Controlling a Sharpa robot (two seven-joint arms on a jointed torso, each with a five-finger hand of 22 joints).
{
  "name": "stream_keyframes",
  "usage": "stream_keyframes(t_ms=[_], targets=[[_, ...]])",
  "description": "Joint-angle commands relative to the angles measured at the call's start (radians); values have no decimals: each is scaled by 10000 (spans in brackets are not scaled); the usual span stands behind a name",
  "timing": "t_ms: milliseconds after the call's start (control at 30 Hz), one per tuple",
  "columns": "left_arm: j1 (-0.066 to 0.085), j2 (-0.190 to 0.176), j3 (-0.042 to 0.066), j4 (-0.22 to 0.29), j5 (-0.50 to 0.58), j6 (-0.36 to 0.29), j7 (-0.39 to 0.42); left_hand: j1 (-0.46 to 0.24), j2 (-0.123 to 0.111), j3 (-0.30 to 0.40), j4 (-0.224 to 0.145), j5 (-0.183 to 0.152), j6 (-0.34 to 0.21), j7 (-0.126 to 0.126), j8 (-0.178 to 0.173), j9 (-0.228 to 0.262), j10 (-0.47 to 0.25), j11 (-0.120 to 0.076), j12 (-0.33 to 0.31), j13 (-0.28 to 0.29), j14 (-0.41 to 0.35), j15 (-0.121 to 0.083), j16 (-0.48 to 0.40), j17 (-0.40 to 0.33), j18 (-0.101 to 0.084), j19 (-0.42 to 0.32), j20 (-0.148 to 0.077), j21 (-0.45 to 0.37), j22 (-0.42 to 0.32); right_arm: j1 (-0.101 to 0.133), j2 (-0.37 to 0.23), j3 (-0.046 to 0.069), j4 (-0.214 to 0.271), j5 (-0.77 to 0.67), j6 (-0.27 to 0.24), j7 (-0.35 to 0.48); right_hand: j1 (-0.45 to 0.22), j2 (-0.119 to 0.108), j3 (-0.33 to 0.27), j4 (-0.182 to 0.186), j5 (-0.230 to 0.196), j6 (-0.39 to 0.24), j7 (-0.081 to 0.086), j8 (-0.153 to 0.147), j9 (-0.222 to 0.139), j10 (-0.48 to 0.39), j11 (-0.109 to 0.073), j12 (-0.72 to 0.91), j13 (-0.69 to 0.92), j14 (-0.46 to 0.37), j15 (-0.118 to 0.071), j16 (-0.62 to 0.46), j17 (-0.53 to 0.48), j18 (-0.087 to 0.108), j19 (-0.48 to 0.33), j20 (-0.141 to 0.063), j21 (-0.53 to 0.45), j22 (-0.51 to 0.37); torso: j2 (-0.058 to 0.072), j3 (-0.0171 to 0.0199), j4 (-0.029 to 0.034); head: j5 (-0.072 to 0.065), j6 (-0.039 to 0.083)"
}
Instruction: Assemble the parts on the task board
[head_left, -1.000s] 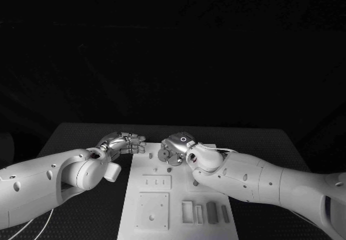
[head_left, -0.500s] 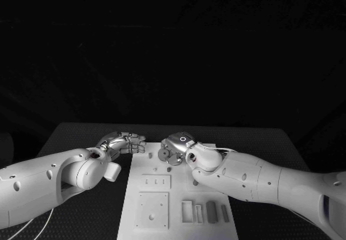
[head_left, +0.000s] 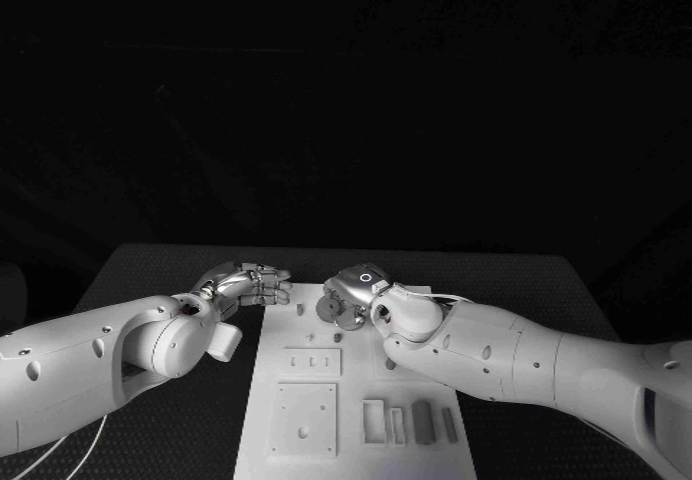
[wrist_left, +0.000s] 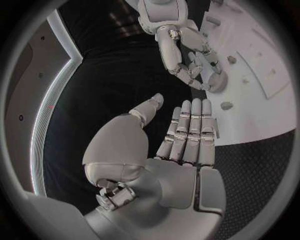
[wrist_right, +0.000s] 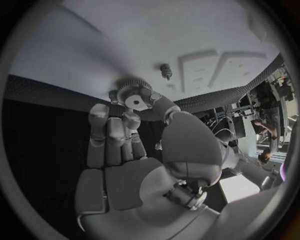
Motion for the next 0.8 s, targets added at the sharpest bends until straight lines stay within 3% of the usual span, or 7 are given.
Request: stream_keyframes(t_ms=[33,133,267,600,700,800], targets=[[11,25,8,9,29,163,59,-84,-8,-1,-49,12,-13,48,-50,-15,74,1,-51,-14,6,66,-56,15,-46,43,28,-60,17,-1,21,-14,-46,64,146,-37,41,-112,64,-2,38,-151,401,-256,-208,-29,134,-41,-14,-80,81,-49,-12,555,-45,15,-69,104,-2,0,-6,8,0],[10,29,8,4,29,158,57,-86,-10,-1,-51,12,-17,51,-51,-16,73,3,-54,-15,6,66,-58,17,-46,43,28,-61,18,-1,25,-20,-50,95,155,-48,47,-177,56,39,35,-672,397,-536,-351,-45,133,-41,-13,-90,90,-54,-13,555,-37,38,-80,110,3,3,-4,13,-4],[10,36,8,-4,28,136,59,-86,-16,-1,-56,12,-24,53,-55,-18,68,6,-60,-16,5,67,-61,20,-46,42,28,-63,18,-1,14,-23,-39,164,111,-69,32,-246,41,110,33,-970,312,-666,-418,-46,59,-39,-15,-91,34,-54,-12,555,-28,53,-85,117,0,3,0,11,-4],[10,38,8,-16,28,149,59,-102,-15,1,-57,12,-44,61,-65,-23,54,15,-77,-21,0,72,-75,28,-48,41,33,-70,21,-1,-71,-23,-4,388,93,16,40,-238,45,183,33,-1093,261,-690,-432,-44,5,-47,-20,-93,-28,-58,-13,555,-24,54,-92,124,0,4,-9,28,-22],[10,41,8,-16,28,163,60,-106,-13,1,-55,12,-45,63,-66,-24,53,16,-79,-22,0,73,-77,29,-48,41,33,-71,22,-1,-192,-23,98,575,-141,102,29,-209,41,218,32,-1057,257,-653,-418,-38,0,-45,-19,-88,-35,-54,-11,555,-19,52,-91,128,0,4,-9,29,-21],[10,32,8,-28,28,153,64,-109,-11,1,-53,12,-45,63,-66,-24,53,17,-80,-22,0,73,-78,30,-48,42,34,-71,22,3,-423,-21,242,1180,-727,464,9,-155,30,274,30,-947,269,-570,-386,-4,6,-26,-14,-61,-36,-37,-7,555,8,42,-76,136,-3,7,-10,29,-7]])
